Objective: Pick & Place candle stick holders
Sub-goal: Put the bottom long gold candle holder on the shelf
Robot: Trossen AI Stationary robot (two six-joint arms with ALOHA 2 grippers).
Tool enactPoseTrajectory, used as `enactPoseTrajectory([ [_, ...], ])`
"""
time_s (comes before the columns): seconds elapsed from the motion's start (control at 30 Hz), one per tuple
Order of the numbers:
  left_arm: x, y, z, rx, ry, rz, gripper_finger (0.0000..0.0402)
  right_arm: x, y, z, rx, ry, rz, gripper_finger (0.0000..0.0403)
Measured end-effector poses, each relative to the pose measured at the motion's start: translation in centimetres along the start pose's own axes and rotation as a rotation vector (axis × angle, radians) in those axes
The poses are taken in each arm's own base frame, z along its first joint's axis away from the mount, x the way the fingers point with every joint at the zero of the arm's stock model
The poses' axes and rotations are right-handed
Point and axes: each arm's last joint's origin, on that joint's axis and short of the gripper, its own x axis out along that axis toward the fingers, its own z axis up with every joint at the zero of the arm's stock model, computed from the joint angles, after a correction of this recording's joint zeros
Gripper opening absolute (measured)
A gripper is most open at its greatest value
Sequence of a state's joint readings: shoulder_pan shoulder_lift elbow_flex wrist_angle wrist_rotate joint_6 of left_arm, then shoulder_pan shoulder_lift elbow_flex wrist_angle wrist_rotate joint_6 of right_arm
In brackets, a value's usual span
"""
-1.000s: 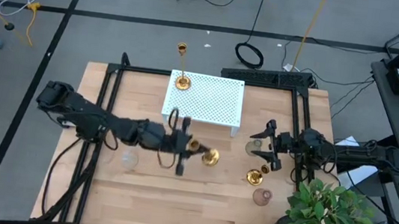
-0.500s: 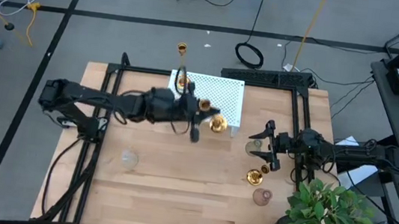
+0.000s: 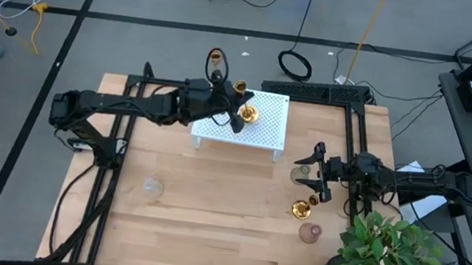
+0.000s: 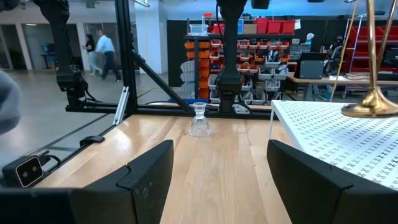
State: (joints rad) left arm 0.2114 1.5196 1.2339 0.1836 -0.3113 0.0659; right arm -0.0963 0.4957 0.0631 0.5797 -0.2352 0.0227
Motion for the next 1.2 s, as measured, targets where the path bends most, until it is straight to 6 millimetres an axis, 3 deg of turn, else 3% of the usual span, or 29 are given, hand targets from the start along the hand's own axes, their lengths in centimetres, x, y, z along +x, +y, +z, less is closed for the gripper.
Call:
enactPoseTrajectory([
  [0.87,1.1,5.1,-1.1,-0.062,0.087,0.148,0.0014,0.0,0.0,0.0,-0.008,0.000,-0.002,0.0251],
  [1.2,2.5,5.1,-2.2,-0.078,0.075,0.111,0.0020,0.0,0.0,0.0,-0.016,0.000,-0.003,0.0251],
])
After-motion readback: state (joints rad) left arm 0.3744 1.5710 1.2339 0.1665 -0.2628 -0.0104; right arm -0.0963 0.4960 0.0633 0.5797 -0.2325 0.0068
